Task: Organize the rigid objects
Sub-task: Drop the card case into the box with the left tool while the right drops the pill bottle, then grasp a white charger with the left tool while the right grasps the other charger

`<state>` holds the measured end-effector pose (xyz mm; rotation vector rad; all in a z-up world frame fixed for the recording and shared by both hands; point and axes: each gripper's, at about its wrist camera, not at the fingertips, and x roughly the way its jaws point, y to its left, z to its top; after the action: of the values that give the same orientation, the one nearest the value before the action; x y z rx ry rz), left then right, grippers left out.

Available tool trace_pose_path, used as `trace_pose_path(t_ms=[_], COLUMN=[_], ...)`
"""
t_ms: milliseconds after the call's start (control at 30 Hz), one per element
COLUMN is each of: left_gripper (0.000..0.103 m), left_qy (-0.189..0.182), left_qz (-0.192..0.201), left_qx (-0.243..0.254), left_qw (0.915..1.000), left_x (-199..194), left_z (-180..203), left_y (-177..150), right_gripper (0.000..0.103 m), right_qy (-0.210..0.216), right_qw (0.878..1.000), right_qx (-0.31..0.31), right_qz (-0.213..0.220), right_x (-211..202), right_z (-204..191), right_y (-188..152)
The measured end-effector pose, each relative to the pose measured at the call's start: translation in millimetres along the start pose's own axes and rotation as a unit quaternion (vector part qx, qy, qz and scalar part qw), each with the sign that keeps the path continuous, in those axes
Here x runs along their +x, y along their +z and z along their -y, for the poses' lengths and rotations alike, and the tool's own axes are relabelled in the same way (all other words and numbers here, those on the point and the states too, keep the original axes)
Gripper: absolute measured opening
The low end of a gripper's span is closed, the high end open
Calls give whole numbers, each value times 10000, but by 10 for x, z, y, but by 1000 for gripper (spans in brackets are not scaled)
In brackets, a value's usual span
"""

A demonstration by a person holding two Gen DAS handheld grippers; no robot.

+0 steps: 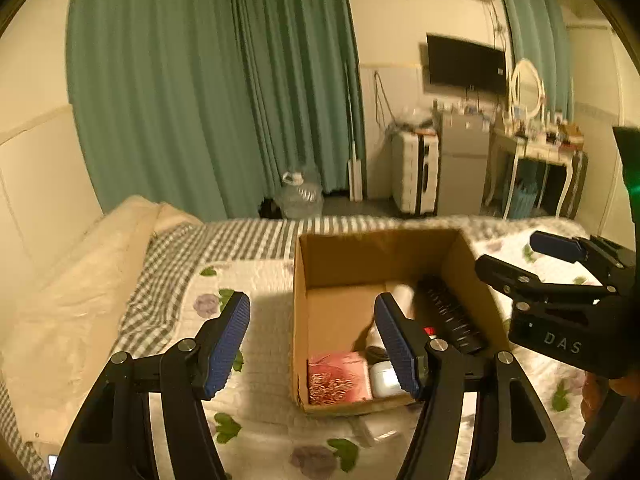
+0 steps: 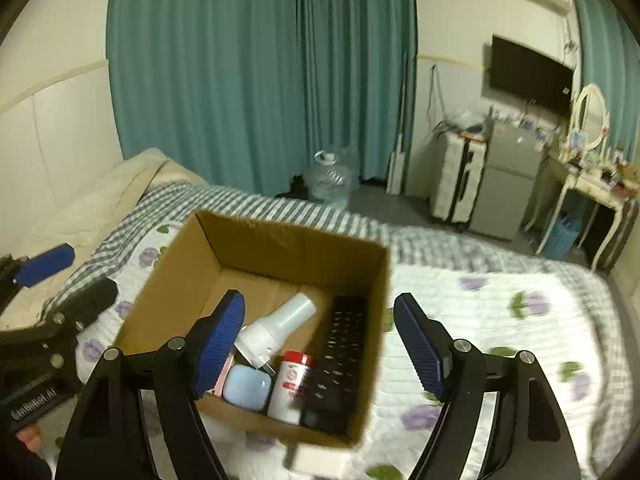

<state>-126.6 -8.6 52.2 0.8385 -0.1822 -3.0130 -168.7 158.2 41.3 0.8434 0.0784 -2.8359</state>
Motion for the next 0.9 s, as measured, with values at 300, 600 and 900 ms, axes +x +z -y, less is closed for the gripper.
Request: trace_pose_path(t_ms=[300,600,900], left_gripper=[74,74,74], left_qy=[-76,-175,-182], left_qz=[421,159,-809], left_qx=[-82,-378,-443], left_qw=[9991,9990,9956], left_x=[-783,-675,18], left_z=[-40,-32,23], left_y=[-11,-429,-1027], right_gripper=[98,103,103], right_qy=[-402,-423,-426], right_qw=[9982,9989,9945], right_qx=[-54,197,240], right_qz=[446,-11,-921], right_x=[-1092,-993,-59], right_z=[73,160,125], right_y=[46,-520,-1186])
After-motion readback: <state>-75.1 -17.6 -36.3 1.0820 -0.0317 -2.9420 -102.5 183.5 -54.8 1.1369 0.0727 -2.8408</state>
